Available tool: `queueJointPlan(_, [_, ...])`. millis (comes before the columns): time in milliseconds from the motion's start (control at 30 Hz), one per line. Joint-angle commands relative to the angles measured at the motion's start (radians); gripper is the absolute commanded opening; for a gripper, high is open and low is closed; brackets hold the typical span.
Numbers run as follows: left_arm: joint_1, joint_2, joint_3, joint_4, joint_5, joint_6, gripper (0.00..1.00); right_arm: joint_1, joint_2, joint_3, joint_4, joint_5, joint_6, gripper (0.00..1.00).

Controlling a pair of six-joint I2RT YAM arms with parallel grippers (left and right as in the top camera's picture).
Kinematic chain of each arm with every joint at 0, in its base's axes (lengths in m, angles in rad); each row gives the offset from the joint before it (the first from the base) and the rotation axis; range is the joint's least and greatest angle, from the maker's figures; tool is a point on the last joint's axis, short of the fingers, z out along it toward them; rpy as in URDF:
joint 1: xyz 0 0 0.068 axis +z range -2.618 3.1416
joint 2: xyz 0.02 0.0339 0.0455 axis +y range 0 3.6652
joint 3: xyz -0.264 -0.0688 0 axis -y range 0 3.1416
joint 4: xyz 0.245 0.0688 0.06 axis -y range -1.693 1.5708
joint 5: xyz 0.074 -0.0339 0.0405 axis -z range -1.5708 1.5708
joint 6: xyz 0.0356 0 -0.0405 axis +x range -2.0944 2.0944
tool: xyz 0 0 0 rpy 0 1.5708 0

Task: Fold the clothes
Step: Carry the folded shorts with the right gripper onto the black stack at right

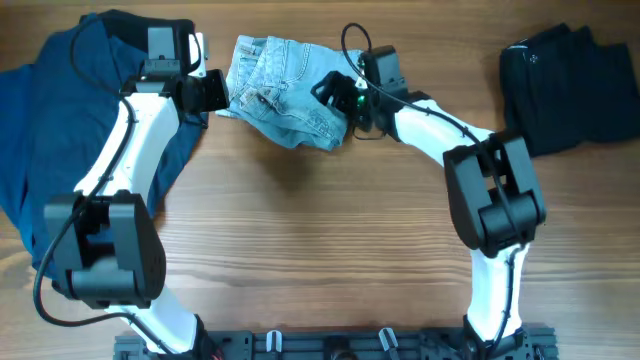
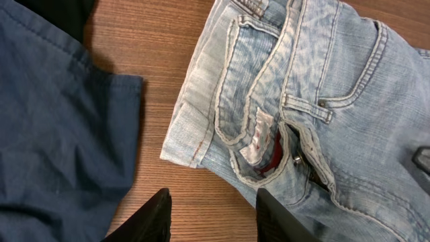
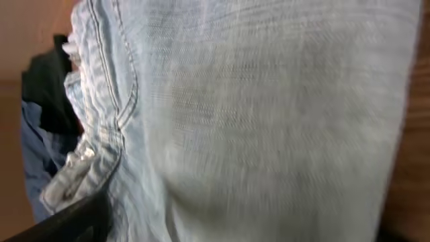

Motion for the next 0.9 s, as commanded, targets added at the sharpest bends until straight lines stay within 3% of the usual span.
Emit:
queueJointPlan(0, [0.002,-0.026,-0.004,0.002,0.002,0.012,0.41,0.003,0.087,-0.011,0.092,-0.097,0.052,0.76])
queueJointPlan(100, [0.002,-0.026,-0.004,0.001,0.002,0.012,0.41,0.005,0.1,-0.011,0.176,-0.135,0.049,0.31])
queueJointPlan(167, [0.002,-0.026,-0.004,0.001,0.002,0.012,0.41,0.003,0.101,-0.011,0.187,-0.135,0.044,0.09])
queueJointPlan(200, [0.002,-0.026,-0.004,0.001,0.002,0.012,0.41,-0.003,0.101,-0.011,0.193,-0.145,0.02,0.04])
queueJointPlan(600, [0.002,-0.026,-0.004,-0.007,0.002,0.011,0.41,-0.253,-0.006,-0.011,0.264,-0.533,-0.054,0.04])
queueJointPlan(867, [0.002,-0.026,-0.004,-0.007,0.002,-0.014,0.41,-0.405,-0.184,-0.01,0.269,-0.555,-0.038,0.04])
